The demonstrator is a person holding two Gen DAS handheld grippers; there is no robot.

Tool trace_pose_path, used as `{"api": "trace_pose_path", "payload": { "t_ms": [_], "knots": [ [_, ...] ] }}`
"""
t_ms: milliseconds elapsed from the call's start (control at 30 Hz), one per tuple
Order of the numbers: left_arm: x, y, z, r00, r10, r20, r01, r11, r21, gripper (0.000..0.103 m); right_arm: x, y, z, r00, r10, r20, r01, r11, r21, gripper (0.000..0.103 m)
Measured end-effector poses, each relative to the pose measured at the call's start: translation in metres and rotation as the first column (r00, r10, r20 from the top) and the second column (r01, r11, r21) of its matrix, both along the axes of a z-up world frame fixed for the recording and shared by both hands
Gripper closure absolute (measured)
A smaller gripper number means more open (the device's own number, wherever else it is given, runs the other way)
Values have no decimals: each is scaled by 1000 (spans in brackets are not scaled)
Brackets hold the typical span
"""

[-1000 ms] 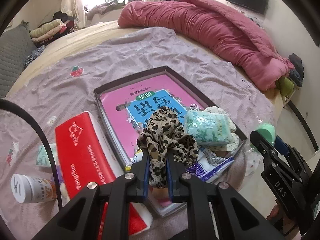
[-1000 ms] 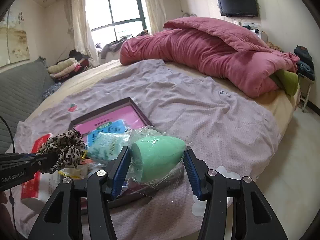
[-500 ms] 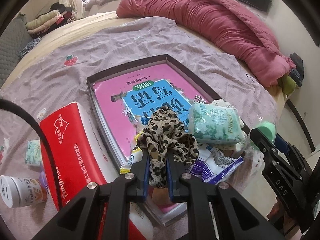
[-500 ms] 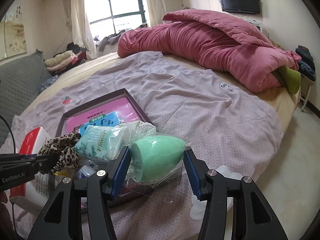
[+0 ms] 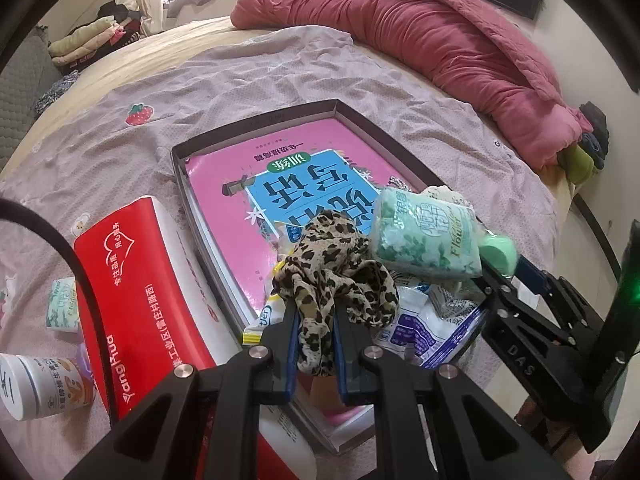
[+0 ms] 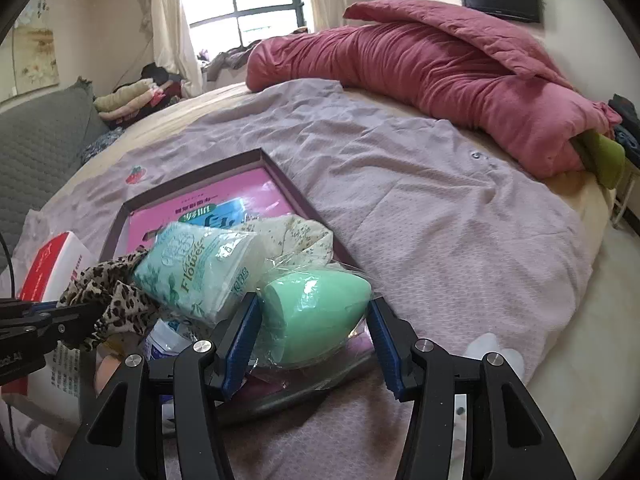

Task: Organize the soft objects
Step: 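Lower the scrunchie onto the tray and open left gripper while right releases the sponge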

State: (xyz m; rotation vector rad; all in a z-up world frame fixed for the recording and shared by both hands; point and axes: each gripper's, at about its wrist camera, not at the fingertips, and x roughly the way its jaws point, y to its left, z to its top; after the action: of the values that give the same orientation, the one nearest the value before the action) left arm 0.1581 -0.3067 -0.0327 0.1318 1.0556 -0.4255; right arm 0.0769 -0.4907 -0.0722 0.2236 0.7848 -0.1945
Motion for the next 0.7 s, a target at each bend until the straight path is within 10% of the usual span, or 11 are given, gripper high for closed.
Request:
{"api": "trace_pose_path", "payload": {
  "t_ms": [700],
  "knots": [
    [14,-3,-1,999,9,-34,-8,1000,26,87,-20,0,5,997,-10,72,11,1000,-12,30]
  ]
}}
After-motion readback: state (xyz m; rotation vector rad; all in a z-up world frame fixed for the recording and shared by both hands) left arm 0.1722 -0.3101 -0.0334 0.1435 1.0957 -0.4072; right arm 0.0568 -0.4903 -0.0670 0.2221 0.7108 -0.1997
